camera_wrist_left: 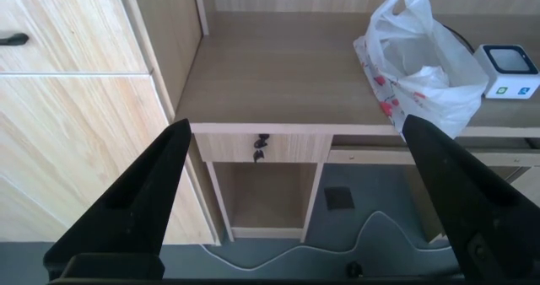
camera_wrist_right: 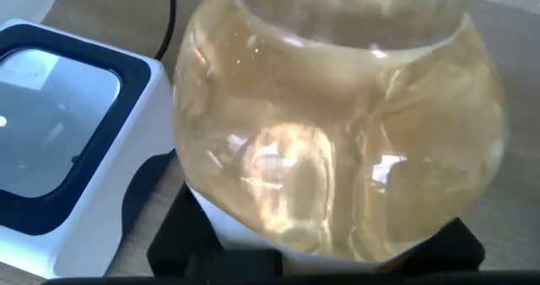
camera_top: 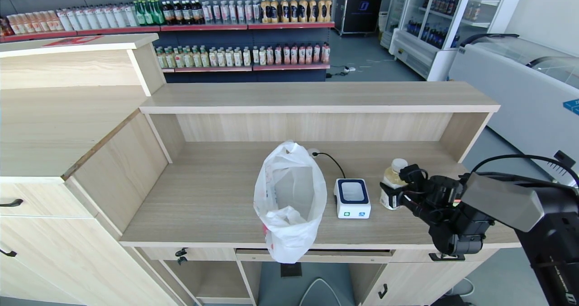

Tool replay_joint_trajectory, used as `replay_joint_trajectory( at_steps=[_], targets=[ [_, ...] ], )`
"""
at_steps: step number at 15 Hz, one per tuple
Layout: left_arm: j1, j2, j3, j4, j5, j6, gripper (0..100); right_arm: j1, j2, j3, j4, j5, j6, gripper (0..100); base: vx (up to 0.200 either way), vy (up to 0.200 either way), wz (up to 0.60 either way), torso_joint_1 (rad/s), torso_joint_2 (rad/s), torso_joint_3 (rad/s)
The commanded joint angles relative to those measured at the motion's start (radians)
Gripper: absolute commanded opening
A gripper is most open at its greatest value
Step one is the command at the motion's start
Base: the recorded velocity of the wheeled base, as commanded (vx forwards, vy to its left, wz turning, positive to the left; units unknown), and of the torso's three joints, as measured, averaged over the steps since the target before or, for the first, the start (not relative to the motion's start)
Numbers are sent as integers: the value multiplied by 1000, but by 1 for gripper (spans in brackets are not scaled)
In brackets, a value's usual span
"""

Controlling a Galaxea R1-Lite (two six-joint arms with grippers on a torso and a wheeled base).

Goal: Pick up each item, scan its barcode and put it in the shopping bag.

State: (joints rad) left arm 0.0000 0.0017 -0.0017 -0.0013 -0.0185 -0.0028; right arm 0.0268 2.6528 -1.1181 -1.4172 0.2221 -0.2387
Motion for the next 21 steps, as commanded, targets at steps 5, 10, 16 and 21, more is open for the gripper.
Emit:
replay_joint_trajectory(
  at_steps=[5, 10, 16, 21],
  targets=[
    [0, 0, 0, 0, 0, 0, 100, -7, -17, 6, -2, -3, -2, 0, 0, 0, 0, 0, 0, 0],
    [0, 0, 0, 0, 0, 0, 100, -1, -312, 147, 57, 26, 154, 0, 0, 0, 0, 0, 0, 0],
    [0, 0, 0, 0, 0, 0, 100, -153, -1143, 316, 742, 356, 507, 0, 0, 0, 0, 0, 0, 0],
    [0, 0, 0, 0, 0, 0, 100, -189, -1421, 443, 790, 772, 711, 0, 0, 0, 0, 0, 0, 0]
  ],
)
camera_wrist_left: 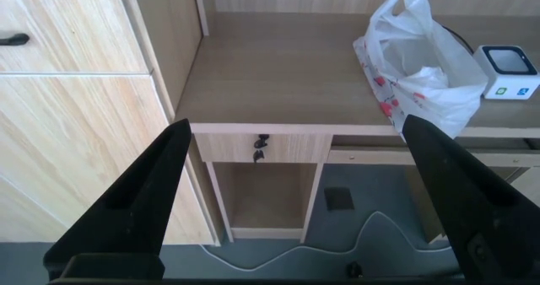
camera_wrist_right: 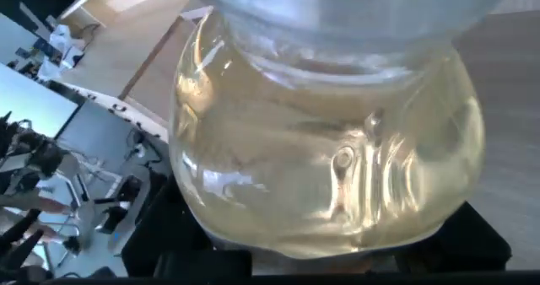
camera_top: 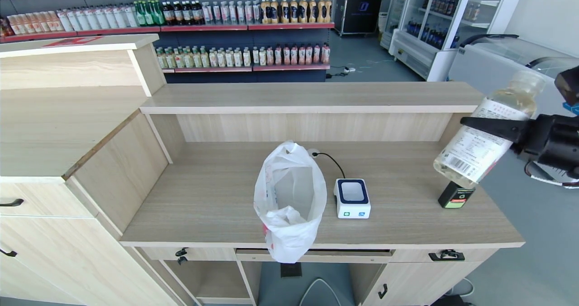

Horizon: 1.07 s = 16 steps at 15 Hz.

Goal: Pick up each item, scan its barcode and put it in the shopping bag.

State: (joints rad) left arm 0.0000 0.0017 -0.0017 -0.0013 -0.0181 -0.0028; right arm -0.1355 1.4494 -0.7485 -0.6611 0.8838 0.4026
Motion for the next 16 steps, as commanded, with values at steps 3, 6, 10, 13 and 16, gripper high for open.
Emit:
replay_joint_trajectory(
  at_steps=[3, 6, 10, 13, 16],
  targets=[
    [0, 0, 0, 0, 0, 0, 100, 4, -280, 103, 37, 193, 94, 0, 0, 0, 0, 0, 0, 0],
    [0, 0, 0, 0, 0, 0, 100, 54, -337, 90, 28, 202, 233, 0, 0, 0, 0, 0, 0, 0],
    [0, 0, 0, 0, 0, 0, 100, 126, -371, 78, 29, 219, 262, 0, 0, 0, 0, 0, 0, 0],
    [0, 0, 0, 0, 0, 0, 100, 163, -394, 80, 37, 224, 280, 0, 0, 0, 0, 0, 0, 0],
    [0, 0, 0, 0, 0, 0, 100, 228, -429, 41, 29, 242, 401, 0, 0, 0, 0, 0, 0, 0]
  ],
)
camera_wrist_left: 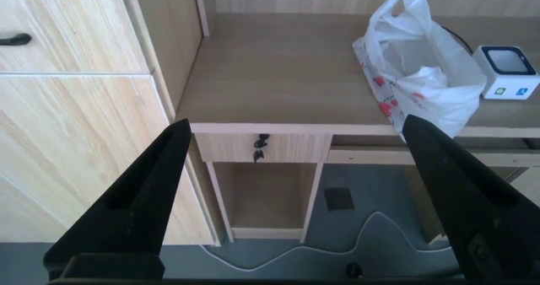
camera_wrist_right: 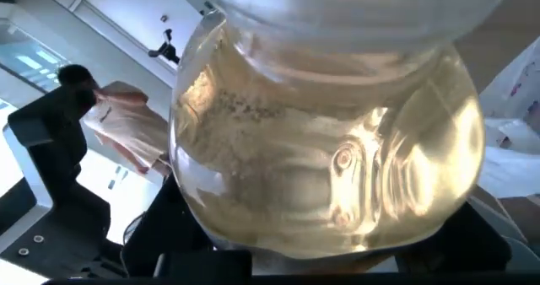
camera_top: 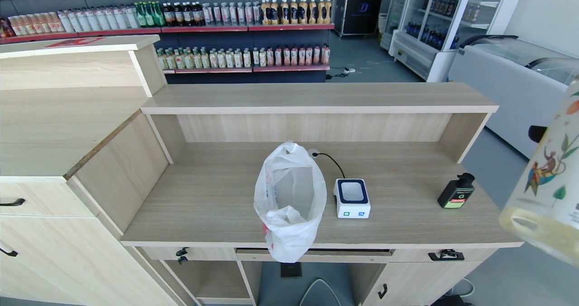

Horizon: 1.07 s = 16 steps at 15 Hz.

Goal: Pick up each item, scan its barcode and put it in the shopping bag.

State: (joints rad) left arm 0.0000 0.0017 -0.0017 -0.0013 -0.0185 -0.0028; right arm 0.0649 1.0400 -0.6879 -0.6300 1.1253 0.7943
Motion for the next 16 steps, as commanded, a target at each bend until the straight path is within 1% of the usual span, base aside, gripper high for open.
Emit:
replay_joint_trajectory(
  at_steps=[1, 4, 8, 16],
  targets=[
    [0, 0, 0, 0, 0, 0, 100, 32, -17, -25, -2, 2, 8, 0, 0, 0, 0, 0, 0, 0],
    [0, 0, 0, 0, 0, 0, 100, 33, -21, -28, 4, 4, 11, 0, 0, 0, 0, 0, 0, 0],
    [0, 0, 0, 0, 0, 0, 100, 33, -44, -12, 6, 39, 16, 0, 0, 0, 0, 0, 0, 0],
    [0, 0, 0, 0, 0, 0, 100, 29, -94, 2, 7, 37, 16, 0, 0, 0, 0, 0, 0, 0]
  ],
)
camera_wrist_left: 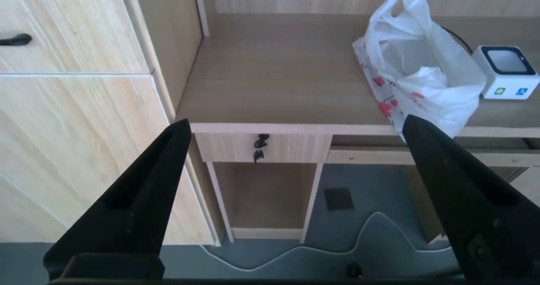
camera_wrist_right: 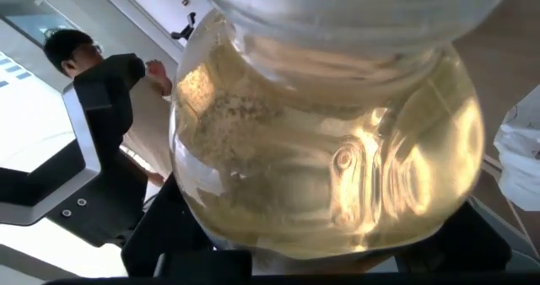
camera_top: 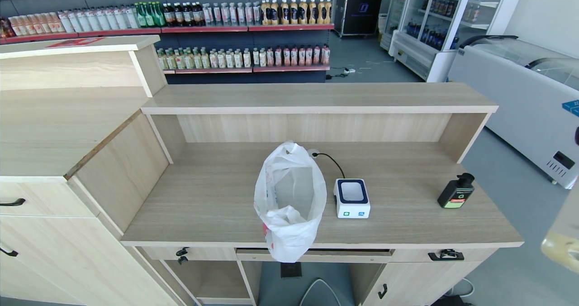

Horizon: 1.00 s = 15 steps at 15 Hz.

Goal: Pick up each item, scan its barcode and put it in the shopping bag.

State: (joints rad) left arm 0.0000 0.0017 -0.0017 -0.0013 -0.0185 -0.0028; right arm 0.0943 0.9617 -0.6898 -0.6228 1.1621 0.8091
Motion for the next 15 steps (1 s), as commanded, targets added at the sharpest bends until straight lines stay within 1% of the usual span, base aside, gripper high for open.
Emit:
replay_joint_trajectory(
  at_steps=[1, 3, 7, 13, 14, 15],
  targets=[
    [0, 0, 0, 0, 0, 0, 100, -1, -18, 10, 0, -1, -1, 0, 0, 0, 0, 0, 0, 0],
    [0, 0, 0, 0, 0, 0, 100, -4, -29, 19, 0, -2, -1, 0, 0, 0, 0, 0, 0, 0],
    [0, 0, 0, 0, 0, 0, 100, -41, -38, 23, 0, -2, -2, 0, 0, 0, 0, 0, 0, 0],
    [0, 0, 0, 0, 0, 0, 100, -48, -37, 35, -2, -6, -11, 0, 0, 0, 0, 0, 0, 0],
    [0, 0, 0, 0, 0, 0, 100, -79, -18, 46, -2, -18, -56, 0, 0, 0, 0, 0, 0, 0],
    [0, 0, 0, 0, 0, 0, 100, -108, 17, 69, 0, -53, -165, 0, 0, 0, 0, 0, 0, 0]
  ],
)
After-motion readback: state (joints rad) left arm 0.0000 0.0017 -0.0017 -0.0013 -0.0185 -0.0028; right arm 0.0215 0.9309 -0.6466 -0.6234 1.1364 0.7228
